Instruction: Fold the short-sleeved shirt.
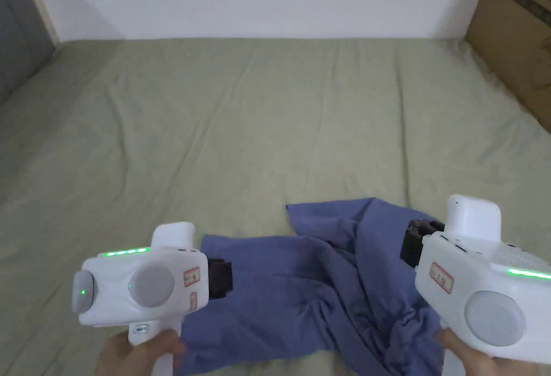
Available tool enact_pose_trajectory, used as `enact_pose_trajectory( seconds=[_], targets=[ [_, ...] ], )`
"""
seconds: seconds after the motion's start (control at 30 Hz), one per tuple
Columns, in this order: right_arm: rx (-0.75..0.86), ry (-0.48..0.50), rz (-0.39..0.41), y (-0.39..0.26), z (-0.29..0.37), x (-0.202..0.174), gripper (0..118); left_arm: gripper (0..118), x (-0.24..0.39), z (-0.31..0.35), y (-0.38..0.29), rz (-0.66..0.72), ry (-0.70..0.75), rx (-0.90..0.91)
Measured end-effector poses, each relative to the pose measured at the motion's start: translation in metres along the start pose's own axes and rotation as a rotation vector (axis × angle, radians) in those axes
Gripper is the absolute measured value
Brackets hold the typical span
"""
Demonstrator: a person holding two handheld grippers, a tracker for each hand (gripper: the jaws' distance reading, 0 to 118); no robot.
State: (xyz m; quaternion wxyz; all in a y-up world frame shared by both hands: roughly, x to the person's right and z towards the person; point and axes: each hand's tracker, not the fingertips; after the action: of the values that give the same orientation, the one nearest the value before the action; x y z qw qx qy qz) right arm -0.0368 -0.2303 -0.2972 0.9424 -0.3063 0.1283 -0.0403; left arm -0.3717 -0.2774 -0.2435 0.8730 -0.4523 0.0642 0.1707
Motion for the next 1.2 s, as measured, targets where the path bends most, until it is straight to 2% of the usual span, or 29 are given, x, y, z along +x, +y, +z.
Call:
enact_pose_trajectory(
  seconds=[0.03,0.07,0.23,0.27,0.3,0.33,0.37,0.4,0.5,0.63,0.8,0.83,0.87,0.9,0.93,0.97,1.07,1.2],
  targets=[
    [-0.013,-0.008,0.011,0.000,-0.006,0.000,1,98,-0.003,-0.009,0.012,0.001,0.003,-0.003],
    [-0.023,-0.012,0.018,0.000,-0.011,-0.001,1,107,-0.004,-0.016,0.022,0.003,0.008,-0.007],
    [-0.071,-0.014,0.029,-0.001,-0.038,0.002,1,104,-0.005,-0.065,0.054,0.013,0.049,-0.047],
    [-0.077,-0.017,0.029,-0.002,-0.043,0.003,1,100,-0.006,-0.077,0.055,0.017,0.046,-0.071],
    [-0.080,-0.024,0.030,-0.002,-0.048,0.004,1,89,-0.007,-0.087,0.053,0.026,0.030,-0.105],
    [-0.084,-0.028,0.032,-0.002,-0.052,0.006,1,84,-0.006,-0.091,0.049,0.037,0.016,-0.117],
    [-0.093,-0.031,0.033,-0.001,-0.056,0.007,1,78,-0.002,-0.094,0.044,0.029,0.082,-0.111],
    [-0.107,-0.027,0.033,-0.001,-0.059,0.009,1,62,0.001,-0.088,0.041,0.009,0.093,-0.048],
    [-0.126,-0.021,0.039,-0.003,-0.067,0.011,1,17,0.012,-0.080,0.037,-0.073,0.145,-0.016],
    [-0.152,0.038,0.023,0.001,-0.074,0.015,1,10,0.016,-0.072,0.043,-0.072,0.124,-0.029],
    [-0.136,0.068,0.024,0.025,-0.092,0.025,1,8,0.011,-0.054,0.049,-0.044,0.060,-0.015],
    [-0.172,0.106,0.010,0.032,-0.101,0.029,4,8,0.010,-0.050,0.050,-0.037,0.047,-0.014],
    [-0.204,0.130,0.004,0.041,-0.111,0.033,20,8,0.008,-0.048,0.052,-0.030,0.046,-0.006],
    [-0.233,0.139,0.014,0.048,-0.122,0.037,46,8,0.007,-0.045,0.053,-0.027,0.041,-0.003],
    [-0.214,0.113,0.024,0.054,-0.131,0.037,63,8,0.007,-0.041,0.053,-0.022,0.038,0.007],
    [-0.206,0.066,0.073,0.060,-0.143,0.039,67,8,0.008,-0.037,0.054,-0.021,0.033,0.024],
    [-0.296,0.040,0.178,0.074,-0.181,0.045,66,8,0.010,-0.034,0.057,-0.039,0.028,0.033],
    [-0.501,-0.022,0.216,0.059,-0.240,0.061,65,8,0.012,-0.035,0.059,-0.063,0.035,0.032]
  ],
)
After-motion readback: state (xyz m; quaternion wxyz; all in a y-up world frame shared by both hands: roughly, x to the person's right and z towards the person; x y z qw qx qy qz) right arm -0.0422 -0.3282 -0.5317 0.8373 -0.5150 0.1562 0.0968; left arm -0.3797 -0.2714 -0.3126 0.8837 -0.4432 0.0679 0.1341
